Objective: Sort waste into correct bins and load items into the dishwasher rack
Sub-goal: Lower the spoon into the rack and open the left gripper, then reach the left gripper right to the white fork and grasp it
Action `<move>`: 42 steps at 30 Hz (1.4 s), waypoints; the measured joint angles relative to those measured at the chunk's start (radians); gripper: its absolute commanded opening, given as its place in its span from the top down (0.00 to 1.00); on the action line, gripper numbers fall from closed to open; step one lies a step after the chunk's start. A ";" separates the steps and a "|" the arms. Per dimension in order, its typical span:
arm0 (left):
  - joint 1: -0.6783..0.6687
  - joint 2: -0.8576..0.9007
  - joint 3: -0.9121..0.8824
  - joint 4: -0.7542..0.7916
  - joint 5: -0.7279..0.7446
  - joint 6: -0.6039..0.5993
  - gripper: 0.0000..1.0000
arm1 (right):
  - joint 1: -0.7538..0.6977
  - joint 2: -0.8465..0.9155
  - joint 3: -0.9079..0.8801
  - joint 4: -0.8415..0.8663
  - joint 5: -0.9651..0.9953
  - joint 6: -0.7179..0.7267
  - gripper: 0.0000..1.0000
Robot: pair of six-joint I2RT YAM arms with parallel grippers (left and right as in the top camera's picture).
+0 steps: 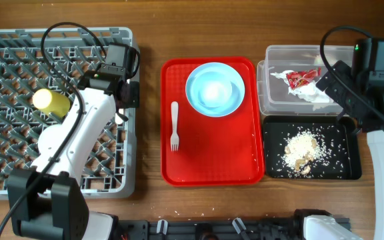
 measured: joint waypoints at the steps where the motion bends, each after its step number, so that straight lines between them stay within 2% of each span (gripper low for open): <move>1: 0.000 0.000 0.000 0.002 0.000 -0.007 0.53 | 0.000 0.000 0.000 0.000 0.000 0.000 0.00; 2: 0.000 0.000 0.000 0.006 0.000 -0.012 0.46 | 0.000 0.000 0.000 0.000 0.000 0.000 0.00; 3: 0.000 0.000 0.000 0.008 -0.001 -0.013 0.24 | 0.000 0.000 0.000 0.000 0.000 0.000 0.00; 4: 0.000 0.000 0.000 0.009 0.000 -0.019 0.18 | 0.000 0.000 0.000 0.000 0.000 0.000 0.00; 6: 0.000 0.000 0.000 0.009 0.000 -0.023 0.11 | 0.000 0.000 0.000 0.000 0.000 0.000 0.00; 8: 0.000 -0.002 0.000 -0.002 0.000 -0.032 0.10 | 0.000 0.000 0.000 0.000 0.000 0.000 0.00; 10: 0.000 -0.027 0.010 -0.031 0.001 -0.053 0.01 | 0.000 0.000 0.000 0.000 0.000 0.000 0.00; 12: 0.000 -0.082 0.031 -0.042 0.029 -0.074 0.00 | 0.000 0.000 0.000 0.000 0.000 0.000 0.00; 13: 0.000 -0.156 0.055 -0.040 0.103 -0.076 0.01 | 0.000 0.000 0.000 0.000 0.000 0.000 0.00; 14: 0.000 -0.205 0.066 -0.041 0.184 -0.080 0.08 | 0.000 0.000 0.000 0.000 0.000 0.000 0.00; 15: 0.001 -0.275 0.073 -0.053 0.336 -0.082 0.19 | 0.000 0.000 0.000 0.000 0.000 0.000 0.00; 16: -0.001 -0.298 0.077 -0.064 0.444 -0.087 0.25 | 0.000 0.000 0.000 0.000 0.000 0.000 0.00; 18: -0.023 -0.291 0.071 -0.071 0.565 -0.093 0.27 | 0.000 0.000 0.000 0.000 0.000 0.000 0.00; 21: -0.105 -0.232 0.007 -0.066 0.633 -0.117 0.30 | 0.000 0.000 0.000 0.000 0.000 0.000 0.01; 23: -0.171 -0.154 -0.043 -0.054 0.585 -0.201 0.30 | 0.000 0.000 0.000 0.000 0.000 0.000 0.00; 27: -0.296 0.028 -0.075 0.000 0.370 -0.460 0.38 | 0.000 0.000 0.000 0.000 0.000 0.000 0.00; 31: -0.368 0.134 -0.075 0.063 0.206 -0.582 0.44 | 0.000 0.000 0.000 0.000 0.000 0.000 0.00; 32: -0.375 0.167 -0.075 0.080 0.182 -0.602 0.46 | 0.000 0.000 0.000 0.000 0.000 0.000 0.00; 34: -0.377 0.226 -0.075 0.103 0.155 -0.627 0.56 | 0.000 0.000 0.000 0.000 0.000 0.000 0.00; 36: -0.377 0.259 -0.075 0.121 0.145 -0.634 0.58 | 0.000 0.000 0.000 0.000 0.000 0.000 0.00; 42: -0.377 0.268 -0.075 0.155 0.130 -0.633 0.79 | 0.000 0.000 0.000 0.000 0.000 0.000 0.01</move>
